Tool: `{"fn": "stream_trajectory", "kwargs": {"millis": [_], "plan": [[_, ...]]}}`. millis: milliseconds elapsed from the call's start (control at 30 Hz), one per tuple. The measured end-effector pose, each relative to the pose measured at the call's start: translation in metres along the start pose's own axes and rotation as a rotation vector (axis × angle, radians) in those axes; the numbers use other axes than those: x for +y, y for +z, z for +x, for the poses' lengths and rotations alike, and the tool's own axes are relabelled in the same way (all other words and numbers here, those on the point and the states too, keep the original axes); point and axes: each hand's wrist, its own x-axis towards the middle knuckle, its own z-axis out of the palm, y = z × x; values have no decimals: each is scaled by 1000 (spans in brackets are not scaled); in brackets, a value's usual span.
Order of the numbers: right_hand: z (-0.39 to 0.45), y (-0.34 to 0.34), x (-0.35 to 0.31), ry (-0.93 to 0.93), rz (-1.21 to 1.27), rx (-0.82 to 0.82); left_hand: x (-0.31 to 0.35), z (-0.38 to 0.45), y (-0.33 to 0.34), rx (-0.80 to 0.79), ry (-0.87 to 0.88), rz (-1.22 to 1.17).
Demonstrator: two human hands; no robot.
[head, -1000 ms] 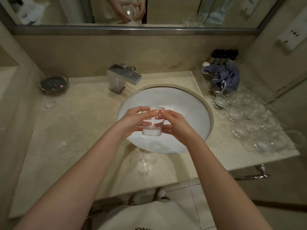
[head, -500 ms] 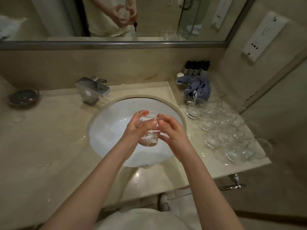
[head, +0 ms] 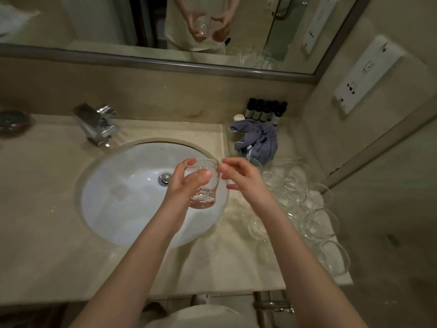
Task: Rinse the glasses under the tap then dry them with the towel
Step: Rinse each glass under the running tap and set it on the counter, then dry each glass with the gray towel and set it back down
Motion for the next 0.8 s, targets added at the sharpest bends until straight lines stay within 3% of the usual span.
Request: {"fn": "stream_trajectory", "kwargs": {"millis": [133, 267, 367, 500, 667, 800], "plan": [[46, -38, 3, -103, -240, 108, 0, 13, 3, 48, -5, 34], [103, -73, 2, -208, -676, 130, 3, 25, 1, 102, -22, 85], [145, -95, 4, -279, -1121, -25, 5, 35, 0, 134, -30, 102], [174, -104, 1, -154, -1600, -353, 6, 43, 1, 146, -42, 94], [189, -102, 7, -6, -1806, -557, 1, 48, 1, 164, -57, 79], [196, -102, 18, -80, -1788, -508, -3, 48, 0, 192, -70, 97]]}}
